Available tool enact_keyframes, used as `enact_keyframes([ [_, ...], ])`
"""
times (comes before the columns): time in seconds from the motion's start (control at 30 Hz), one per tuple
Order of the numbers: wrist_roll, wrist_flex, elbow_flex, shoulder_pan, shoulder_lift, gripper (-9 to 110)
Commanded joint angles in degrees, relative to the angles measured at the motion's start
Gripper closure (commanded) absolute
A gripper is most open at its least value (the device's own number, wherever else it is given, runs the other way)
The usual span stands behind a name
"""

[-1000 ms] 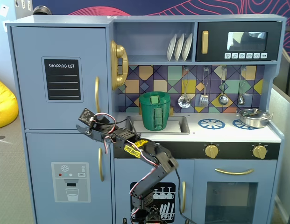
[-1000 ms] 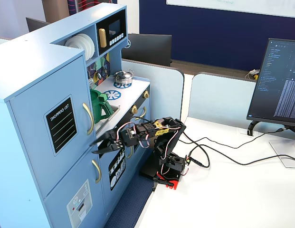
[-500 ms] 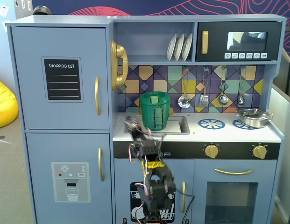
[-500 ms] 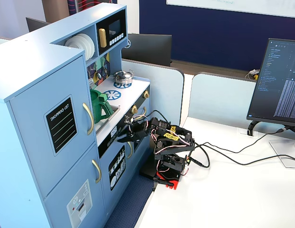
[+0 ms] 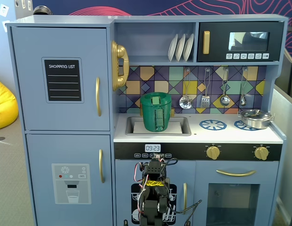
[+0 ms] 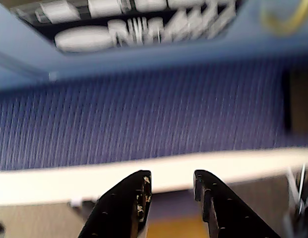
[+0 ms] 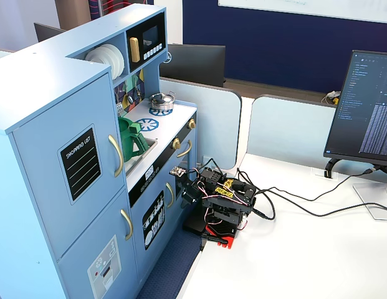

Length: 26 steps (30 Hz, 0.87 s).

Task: Close the left cabinet door

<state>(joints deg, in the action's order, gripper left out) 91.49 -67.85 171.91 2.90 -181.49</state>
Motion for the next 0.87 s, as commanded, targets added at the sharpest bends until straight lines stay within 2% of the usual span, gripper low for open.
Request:
enact_keyframes([
  [0.0,1.67,-7.12,-0.26,-1.76,-0.53,101],
  [0.13,-0.09,-12.13,-0.26,-1.76,-0.53,99],
  [0.23,4.13,-18.46,-0.26,-2.11,-0.62,98],
  [0.3,-1.85,-19.78,-0.26,-2.29,-0.62,97],
  [0.33,-6.15,-19.78,-0.26,-2.29,-0.62,97],
  [0.83,-4.83,-19.95,-0.18,-2.9,-0.62,94],
])
